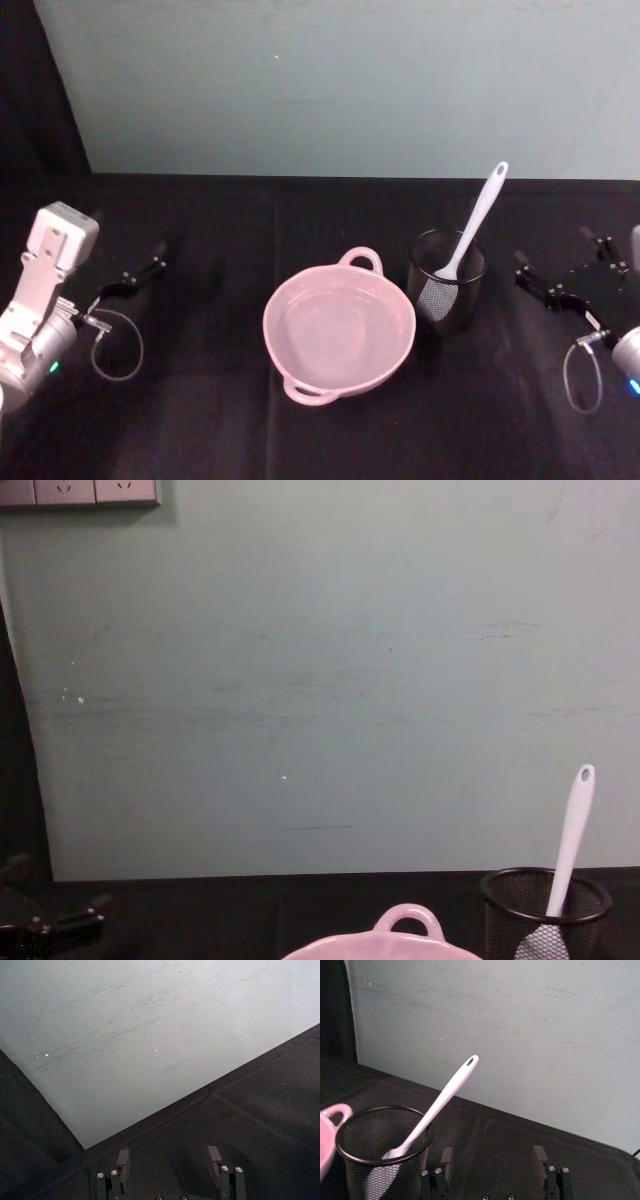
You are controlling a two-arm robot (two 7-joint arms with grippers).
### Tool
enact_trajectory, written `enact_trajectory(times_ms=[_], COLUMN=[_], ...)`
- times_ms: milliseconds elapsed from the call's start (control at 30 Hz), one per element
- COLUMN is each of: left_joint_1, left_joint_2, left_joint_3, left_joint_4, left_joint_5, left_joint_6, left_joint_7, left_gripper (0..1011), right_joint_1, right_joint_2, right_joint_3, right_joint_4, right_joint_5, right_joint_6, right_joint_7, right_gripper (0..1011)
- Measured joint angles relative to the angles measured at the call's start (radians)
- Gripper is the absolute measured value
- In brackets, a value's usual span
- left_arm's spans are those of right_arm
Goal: Use the one hand to pick up the spoon and stir the clear water in the bowl.
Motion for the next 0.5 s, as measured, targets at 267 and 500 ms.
enact_trajectory(times_ms=[267,500], left_joint_1=[0.0,0.0], left_joint_2=[0.0,0.0], left_joint_3=[0.0,0.0], left_joint_4=[0.0,0.0], left_joint_5=[0.0,0.0], left_joint_6=[0.0,0.0], left_joint_7=[0.0,0.0], left_gripper=[1005,1005], right_joint_1=[-0.03,-0.003], right_joint_2=[-0.005,-0.042], right_joint_3=[0.063,0.108], right_joint_4=[-0.044,-0.036], right_joint_5=[0.117,0.271], right_joint_6=[0.052,0.136], right_joint_7=[0.079,0.196], right_gripper=[1003,1002])
